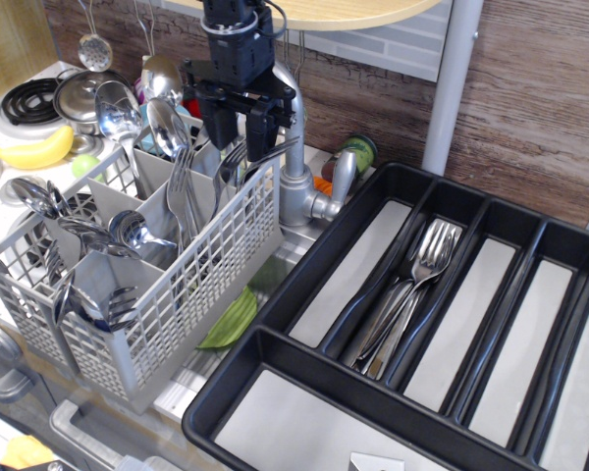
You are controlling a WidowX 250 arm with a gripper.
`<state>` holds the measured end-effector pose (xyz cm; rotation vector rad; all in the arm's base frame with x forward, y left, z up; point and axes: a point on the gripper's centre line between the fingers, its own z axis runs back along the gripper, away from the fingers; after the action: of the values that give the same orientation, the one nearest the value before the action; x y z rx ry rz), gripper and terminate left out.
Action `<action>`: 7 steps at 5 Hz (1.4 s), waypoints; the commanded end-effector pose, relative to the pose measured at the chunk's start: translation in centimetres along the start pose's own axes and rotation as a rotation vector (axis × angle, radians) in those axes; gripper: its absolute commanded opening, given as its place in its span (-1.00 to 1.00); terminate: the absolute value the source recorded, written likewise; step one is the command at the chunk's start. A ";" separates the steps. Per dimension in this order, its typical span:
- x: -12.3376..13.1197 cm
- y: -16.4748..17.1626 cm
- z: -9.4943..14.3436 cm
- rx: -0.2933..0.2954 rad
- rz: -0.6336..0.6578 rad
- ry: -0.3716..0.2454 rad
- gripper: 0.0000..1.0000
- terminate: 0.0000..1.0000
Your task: Put fork from basket to tray
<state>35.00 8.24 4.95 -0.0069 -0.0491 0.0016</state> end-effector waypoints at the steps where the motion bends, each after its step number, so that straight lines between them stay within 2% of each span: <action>1: 0.8 -0.4 1.8 0.039 0.006 -0.022 -1.00 -1.00; 2: 0.8 -0.6 3.6 0.100 0.010 -0.009 -1.00 -1.00; 3: 0.4 -1.1 6.9 0.221 0.024 0.024 -1.00 -1.00; 5: -0.3 -2.4 11.6 0.365 0.065 0.061 -1.00 -1.00; 6: -0.2 -3.3 14.8 0.395 0.066 0.055 -1.00 -1.00; 7: 0.2 -4.3 17.6 0.399 0.066 0.021 -1.00 -1.00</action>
<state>34.80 2.72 20.99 0.3031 0.0518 0.0654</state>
